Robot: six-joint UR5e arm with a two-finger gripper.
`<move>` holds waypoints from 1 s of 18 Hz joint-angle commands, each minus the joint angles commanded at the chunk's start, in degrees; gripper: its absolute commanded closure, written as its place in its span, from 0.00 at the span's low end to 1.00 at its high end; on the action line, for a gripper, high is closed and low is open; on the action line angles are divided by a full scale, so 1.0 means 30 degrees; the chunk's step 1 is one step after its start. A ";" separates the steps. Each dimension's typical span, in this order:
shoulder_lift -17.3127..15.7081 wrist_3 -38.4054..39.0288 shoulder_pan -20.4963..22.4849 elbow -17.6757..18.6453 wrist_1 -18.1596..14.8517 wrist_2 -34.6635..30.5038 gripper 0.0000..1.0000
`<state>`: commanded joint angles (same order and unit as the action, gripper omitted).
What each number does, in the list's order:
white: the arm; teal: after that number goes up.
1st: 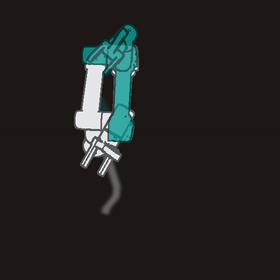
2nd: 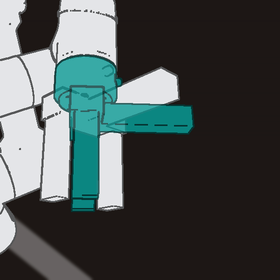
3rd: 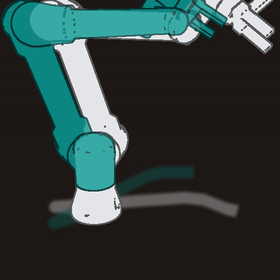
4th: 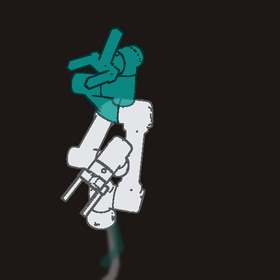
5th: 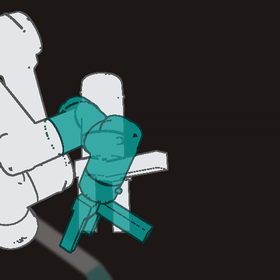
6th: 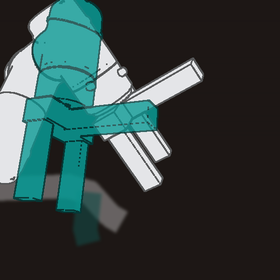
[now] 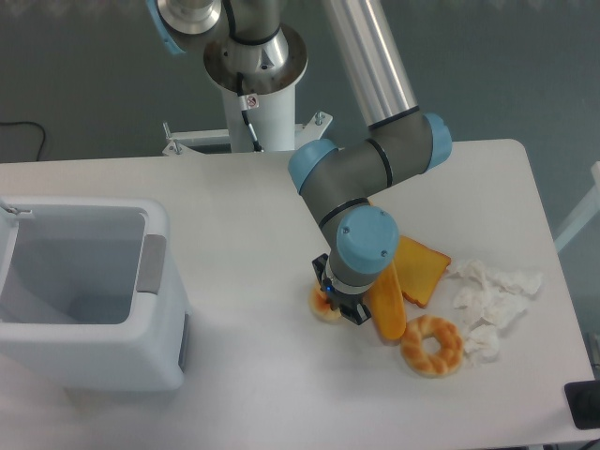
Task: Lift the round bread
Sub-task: 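Close the gripper fingers around the round golden bun, then lift the gripped bun up off the table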
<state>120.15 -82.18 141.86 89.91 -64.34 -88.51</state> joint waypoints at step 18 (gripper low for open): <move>-0.5799 0.0937 0.0029 -0.0850 -0.6736 -0.0030 1.00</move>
<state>102.75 -79.37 141.94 87.36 -84.54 -88.60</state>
